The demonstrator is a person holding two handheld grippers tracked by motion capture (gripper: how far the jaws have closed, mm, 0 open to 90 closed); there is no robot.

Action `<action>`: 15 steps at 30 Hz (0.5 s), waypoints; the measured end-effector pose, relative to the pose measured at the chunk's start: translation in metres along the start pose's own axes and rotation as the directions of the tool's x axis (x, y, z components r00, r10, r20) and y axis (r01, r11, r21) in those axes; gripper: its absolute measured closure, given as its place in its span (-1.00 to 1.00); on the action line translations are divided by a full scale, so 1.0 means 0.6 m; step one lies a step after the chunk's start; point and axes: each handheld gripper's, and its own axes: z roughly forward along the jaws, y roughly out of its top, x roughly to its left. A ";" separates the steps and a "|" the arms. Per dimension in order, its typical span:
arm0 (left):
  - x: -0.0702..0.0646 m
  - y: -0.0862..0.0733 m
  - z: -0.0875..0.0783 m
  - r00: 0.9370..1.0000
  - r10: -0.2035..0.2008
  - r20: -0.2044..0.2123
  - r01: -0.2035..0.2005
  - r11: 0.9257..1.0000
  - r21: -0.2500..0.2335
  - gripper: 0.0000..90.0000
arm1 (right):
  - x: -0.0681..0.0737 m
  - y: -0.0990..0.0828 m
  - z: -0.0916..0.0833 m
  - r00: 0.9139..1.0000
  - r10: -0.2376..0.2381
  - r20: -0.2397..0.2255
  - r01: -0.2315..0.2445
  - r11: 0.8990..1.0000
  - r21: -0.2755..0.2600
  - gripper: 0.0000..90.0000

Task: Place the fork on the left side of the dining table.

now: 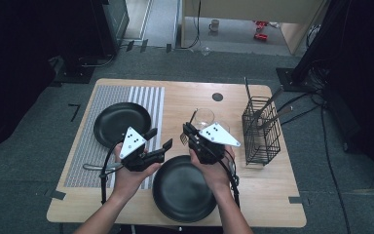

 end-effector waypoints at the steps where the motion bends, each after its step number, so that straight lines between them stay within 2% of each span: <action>1: -0.001 0.004 -0.001 1.000 0.004 0.000 -0.004 1.000 -0.002 -0.20 | 0.000 -0.002 0.000 1.000 0.002 0.000 -0.002 1.000 0.003 0.91; 15: -0.020 0.050 -0.004 0.999 0.032 0.027 -0.031 0.999 -0.043 -0.19 | 0.006 -0.021 0.006 1.000 0.005 -0.009 -0.005 1.000 0.024 0.91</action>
